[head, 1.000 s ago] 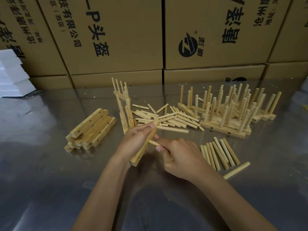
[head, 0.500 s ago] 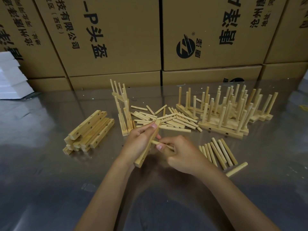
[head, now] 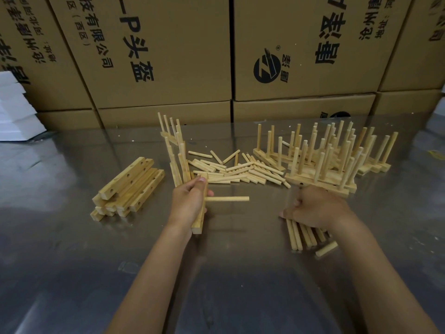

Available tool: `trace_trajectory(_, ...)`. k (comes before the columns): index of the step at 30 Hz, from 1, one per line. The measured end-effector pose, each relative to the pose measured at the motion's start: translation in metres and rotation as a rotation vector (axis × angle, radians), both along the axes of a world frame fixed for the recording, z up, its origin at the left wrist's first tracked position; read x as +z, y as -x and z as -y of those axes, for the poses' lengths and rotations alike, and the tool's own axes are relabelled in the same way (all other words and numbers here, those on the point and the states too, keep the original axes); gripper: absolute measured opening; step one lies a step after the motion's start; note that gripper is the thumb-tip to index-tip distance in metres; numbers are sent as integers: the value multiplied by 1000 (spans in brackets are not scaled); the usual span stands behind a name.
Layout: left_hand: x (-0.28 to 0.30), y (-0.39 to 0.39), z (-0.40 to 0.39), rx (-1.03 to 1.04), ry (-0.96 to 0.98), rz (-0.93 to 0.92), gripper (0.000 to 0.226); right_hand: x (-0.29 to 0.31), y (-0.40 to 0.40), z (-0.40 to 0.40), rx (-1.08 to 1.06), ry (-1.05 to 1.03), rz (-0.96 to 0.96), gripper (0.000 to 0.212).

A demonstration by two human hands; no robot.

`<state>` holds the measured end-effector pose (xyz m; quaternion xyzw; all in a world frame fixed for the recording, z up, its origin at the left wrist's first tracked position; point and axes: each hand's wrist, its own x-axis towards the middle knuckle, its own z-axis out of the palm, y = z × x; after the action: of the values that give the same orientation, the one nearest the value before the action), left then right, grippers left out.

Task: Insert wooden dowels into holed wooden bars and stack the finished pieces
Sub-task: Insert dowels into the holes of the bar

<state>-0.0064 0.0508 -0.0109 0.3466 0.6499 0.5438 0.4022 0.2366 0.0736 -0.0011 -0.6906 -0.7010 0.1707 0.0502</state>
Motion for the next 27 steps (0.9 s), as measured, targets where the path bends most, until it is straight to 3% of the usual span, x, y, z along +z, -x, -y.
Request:
trace_trajectory(4,-2,1,-1,-3,2,10,34,-2,9,2,19,-49,-7,20)
trace_trajectory(13,-4,2,-3,24,-7,70,31,-14,44,15,129,-297,53,26)
trace_trajectory(16,-3,6,-4,55,23,170,29,-15,51,18,104,-309,-125,34)
trace_trajectory(20,0,9,-3,22,30,325,27,-1,66,27,138,-8,-850,23)
trace_trajectory(22,-1,7,-2,-3,3,353,22,1,77,35,221,162,-1077,17)
trace_trajectory(24,-1,5,-1,-19,-16,350,21,-2,86,44,316,192,-1068,13)
trace_trajectory(27,-2,3,-2,-15,-45,344,22,-11,95,50,441,10,-923,9)
